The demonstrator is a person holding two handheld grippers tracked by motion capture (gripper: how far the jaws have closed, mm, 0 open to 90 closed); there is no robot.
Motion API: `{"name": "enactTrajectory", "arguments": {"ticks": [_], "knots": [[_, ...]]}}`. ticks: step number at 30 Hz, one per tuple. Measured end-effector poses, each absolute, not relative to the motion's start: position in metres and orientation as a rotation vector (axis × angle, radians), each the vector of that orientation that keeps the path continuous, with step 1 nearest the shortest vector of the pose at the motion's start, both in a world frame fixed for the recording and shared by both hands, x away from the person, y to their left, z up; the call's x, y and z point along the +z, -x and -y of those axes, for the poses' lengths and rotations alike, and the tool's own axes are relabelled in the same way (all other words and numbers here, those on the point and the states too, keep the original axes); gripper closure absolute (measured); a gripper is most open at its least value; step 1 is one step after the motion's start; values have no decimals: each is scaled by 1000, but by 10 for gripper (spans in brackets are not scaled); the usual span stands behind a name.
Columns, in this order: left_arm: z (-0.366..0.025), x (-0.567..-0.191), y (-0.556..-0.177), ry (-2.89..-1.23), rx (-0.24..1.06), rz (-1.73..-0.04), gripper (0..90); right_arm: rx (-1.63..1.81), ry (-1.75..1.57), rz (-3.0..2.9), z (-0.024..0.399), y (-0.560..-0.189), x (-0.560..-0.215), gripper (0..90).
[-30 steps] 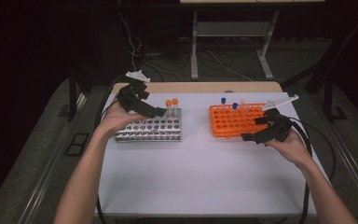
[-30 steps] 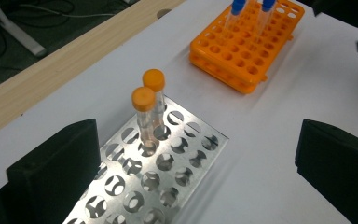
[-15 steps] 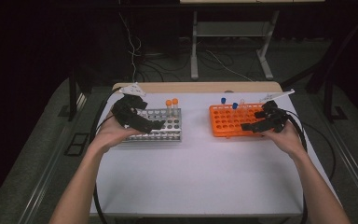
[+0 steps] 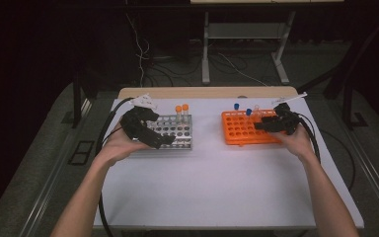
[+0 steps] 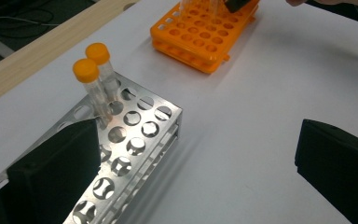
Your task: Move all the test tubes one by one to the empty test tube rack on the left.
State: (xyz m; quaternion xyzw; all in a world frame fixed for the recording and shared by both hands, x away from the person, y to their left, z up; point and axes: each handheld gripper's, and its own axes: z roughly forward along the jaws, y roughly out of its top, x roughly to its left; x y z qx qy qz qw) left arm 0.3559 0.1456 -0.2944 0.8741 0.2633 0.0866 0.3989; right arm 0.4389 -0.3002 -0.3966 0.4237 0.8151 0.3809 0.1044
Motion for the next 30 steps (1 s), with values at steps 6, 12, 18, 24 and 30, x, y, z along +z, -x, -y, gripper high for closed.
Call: {"name": "enactTrajectory", "arguments": {"ticks": [6, 12, 18, 24, 30], "knots": [[-144, -297, -348, -2217, 209, -650, 0, 1080, -1250, -2398, 295, -441, -402, 687], [-144, -298, -344, -2218, 210, -643, 0, 1047, -1228, -2393, 288, -441, -402, 749], [-144, -299, -341, -2223, 201, -640, 0, 1036, -1205, -2350, 288, -432, -390, 750], [-144, -301, -339, -2225, 198, -637, 0, 1043, -1174, -2324, 288, -418, -372, 750], [-141, -300, -339, -2220, 193, -627, 0, 1067, -1107, -2385, 282, -396, -356, 750]]}}
